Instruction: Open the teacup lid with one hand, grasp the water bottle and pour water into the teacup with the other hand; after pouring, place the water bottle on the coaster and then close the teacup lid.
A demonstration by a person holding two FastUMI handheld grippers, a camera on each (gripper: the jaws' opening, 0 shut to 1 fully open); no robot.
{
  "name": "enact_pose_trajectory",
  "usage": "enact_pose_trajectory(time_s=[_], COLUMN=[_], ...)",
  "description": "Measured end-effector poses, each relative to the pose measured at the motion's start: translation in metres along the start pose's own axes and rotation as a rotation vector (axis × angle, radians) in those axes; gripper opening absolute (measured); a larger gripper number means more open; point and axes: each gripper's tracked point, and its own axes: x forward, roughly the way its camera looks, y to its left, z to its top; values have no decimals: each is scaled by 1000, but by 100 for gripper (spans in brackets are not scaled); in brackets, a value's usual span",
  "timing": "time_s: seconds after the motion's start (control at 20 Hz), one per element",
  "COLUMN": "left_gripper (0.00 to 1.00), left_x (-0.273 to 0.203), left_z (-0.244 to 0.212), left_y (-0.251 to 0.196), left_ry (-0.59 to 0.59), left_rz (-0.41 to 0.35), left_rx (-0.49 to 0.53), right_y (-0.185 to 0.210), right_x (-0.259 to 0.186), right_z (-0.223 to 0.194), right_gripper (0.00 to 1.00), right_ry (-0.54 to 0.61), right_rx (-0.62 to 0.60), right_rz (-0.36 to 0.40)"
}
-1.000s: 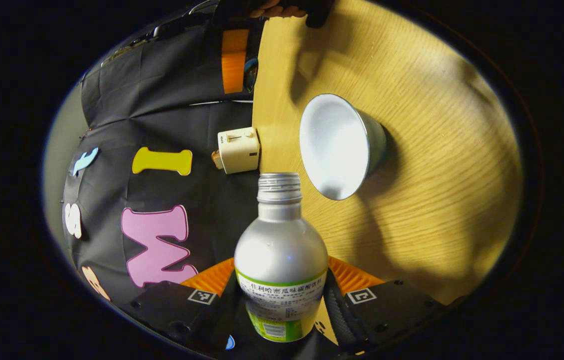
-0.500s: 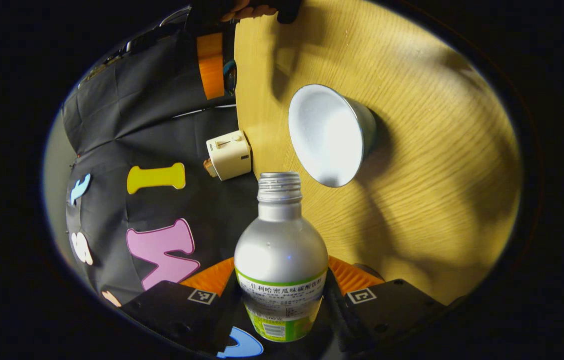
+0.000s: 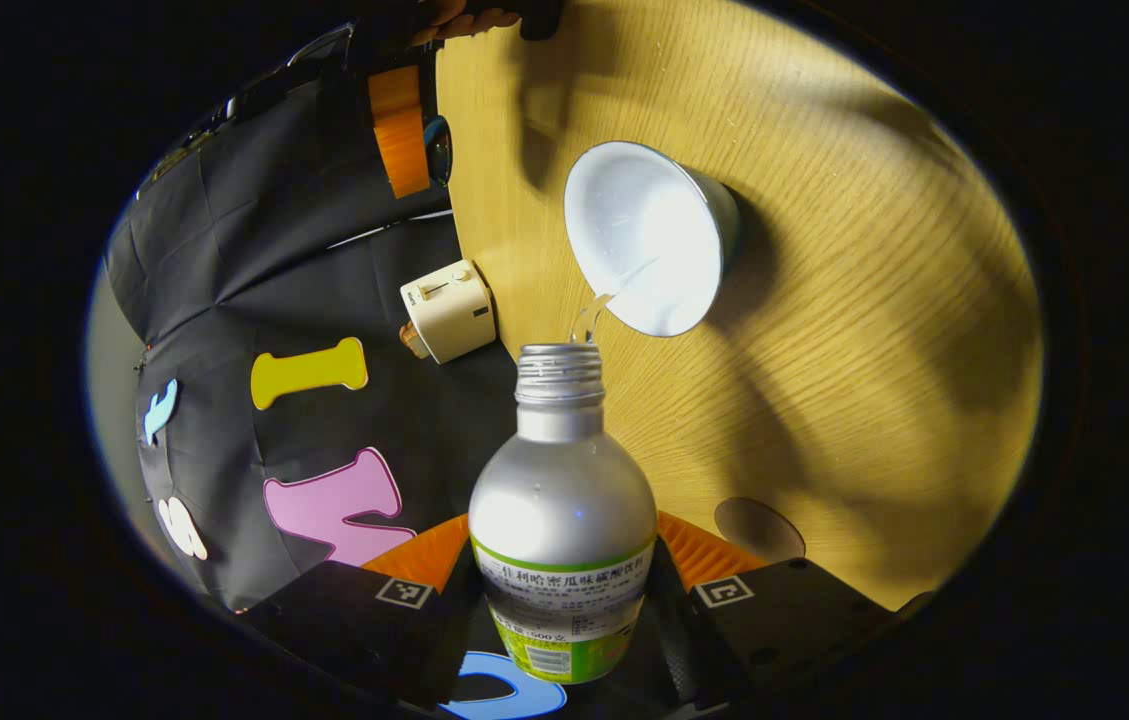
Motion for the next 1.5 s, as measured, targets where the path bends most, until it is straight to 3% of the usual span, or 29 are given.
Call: enact_pose_trajectory(time_s=[0.9,1.5], left_gripper=[80,81], left_x=[-7,-12], left_z=[-3,-2], left_y=[24,29], left_ry=[16,16], left_rz=[5,-5], left_rx=[193,263], right_y=[-1,-1], right_x=[1,1], right_z=[0,0], right_gripper=[27,27], right_ry=[0,0], right_rx=[0,0], right_rz=[1,2])
